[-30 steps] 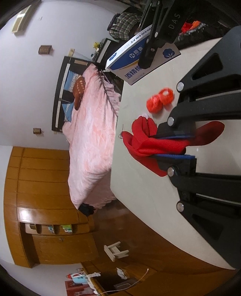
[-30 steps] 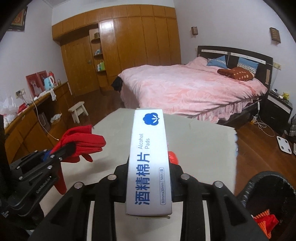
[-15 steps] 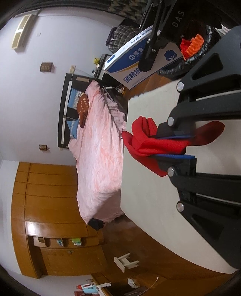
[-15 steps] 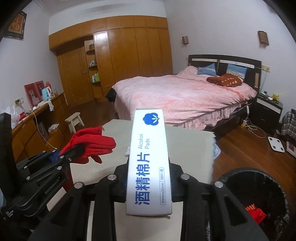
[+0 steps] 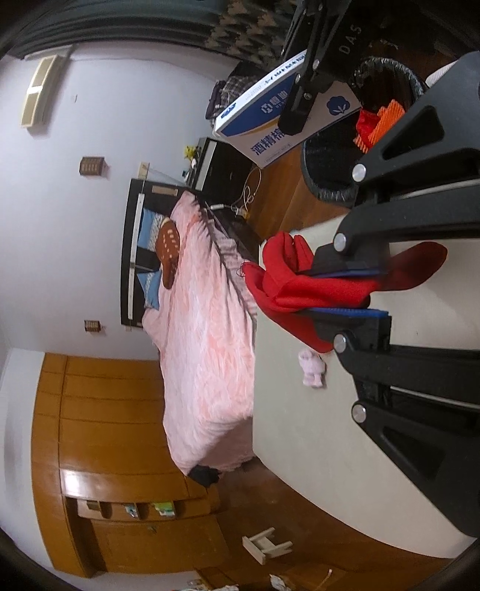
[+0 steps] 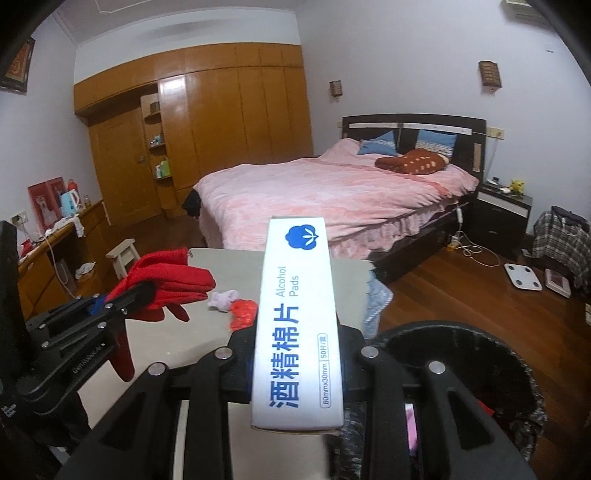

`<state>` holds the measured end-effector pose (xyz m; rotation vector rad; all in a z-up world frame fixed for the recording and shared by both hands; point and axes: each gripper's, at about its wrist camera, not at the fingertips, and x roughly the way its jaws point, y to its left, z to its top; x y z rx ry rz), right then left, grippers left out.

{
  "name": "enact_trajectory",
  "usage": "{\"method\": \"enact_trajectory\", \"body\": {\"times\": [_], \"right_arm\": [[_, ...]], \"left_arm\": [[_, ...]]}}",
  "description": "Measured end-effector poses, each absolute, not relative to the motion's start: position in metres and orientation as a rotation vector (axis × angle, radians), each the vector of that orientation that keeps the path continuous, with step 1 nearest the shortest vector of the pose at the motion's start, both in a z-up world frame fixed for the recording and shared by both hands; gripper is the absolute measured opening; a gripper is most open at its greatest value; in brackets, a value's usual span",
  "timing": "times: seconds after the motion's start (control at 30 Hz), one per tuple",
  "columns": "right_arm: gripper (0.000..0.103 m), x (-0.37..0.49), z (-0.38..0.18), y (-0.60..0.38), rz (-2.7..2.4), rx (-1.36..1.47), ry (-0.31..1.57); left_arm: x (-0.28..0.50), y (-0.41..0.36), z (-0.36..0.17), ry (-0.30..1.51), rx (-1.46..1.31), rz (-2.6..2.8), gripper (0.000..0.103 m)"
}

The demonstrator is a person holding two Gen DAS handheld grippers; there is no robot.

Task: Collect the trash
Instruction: 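Carry the red glove and white box in both tools toward the trash bin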

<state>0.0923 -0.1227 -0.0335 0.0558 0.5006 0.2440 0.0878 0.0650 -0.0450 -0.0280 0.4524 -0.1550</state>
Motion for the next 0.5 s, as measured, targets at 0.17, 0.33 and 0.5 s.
{"method": "enact_trajectory", "body": {"times": [0.17, 0.33, 0.5], "right_arm": [[0.030, 0.088, -0.034, -0.148, 0.196, 0.066, 0.493], [0.030, 0.083, -0.034, -0.174, 0.146, 0.069, 0.485], [0.030, 0.082, -0.035, -0.199, 0.095, 0.080, 0.481]], "left_arm": [[0.089, 0.038, -0.040, 0.442, -0.009, -0.208, 0.012], [0.092, 0.011, -0.040, 0.436, 0.012, -0.265, 0.012], [0.093, -0.019, -0.042, 0.430, 0.031, -0.324, 0.012]]}}
